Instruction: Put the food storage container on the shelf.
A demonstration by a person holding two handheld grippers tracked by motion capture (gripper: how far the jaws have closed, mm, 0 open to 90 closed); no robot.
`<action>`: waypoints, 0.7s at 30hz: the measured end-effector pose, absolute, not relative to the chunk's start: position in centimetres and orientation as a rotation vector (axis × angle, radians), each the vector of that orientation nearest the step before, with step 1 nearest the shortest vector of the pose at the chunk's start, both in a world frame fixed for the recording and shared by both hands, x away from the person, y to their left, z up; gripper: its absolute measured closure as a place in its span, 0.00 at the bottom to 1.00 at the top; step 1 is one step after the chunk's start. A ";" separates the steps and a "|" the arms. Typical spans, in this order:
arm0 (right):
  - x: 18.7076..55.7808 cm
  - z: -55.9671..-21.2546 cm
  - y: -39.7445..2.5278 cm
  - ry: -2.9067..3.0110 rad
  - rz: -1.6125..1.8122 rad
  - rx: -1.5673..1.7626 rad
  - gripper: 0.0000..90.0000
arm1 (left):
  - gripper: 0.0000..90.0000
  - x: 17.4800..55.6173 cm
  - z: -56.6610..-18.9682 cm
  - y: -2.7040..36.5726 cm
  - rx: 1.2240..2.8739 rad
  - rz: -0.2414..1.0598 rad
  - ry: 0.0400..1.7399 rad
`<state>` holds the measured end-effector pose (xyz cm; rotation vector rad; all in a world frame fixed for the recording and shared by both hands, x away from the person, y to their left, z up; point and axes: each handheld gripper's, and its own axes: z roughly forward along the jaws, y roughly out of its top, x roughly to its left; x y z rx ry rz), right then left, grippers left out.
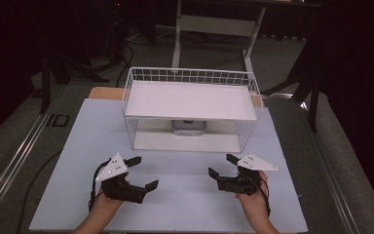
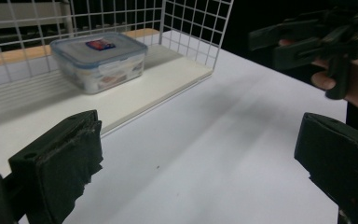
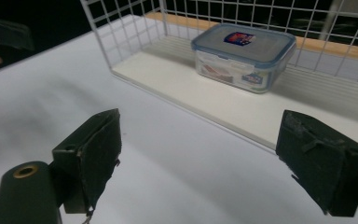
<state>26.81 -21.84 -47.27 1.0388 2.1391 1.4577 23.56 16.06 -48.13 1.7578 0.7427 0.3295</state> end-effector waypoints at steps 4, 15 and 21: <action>26.1 -47.3 -23.0 2.134 1.450 1.031 0.16 | 0.02 23.2 -48.3 16.8 1.753 0.325 0.756; 24.6 -47.8 -25.7 2.171 1.456 1.035 0.16 | 0.02 22.8 -49.3 18.2 1.769 0.331 0.788; 24.5 -48.5 -27.2 2.133 1.484 1.059 0.16 | 0.02 22.9 -49.8 18.5 1.760 0.329 0.794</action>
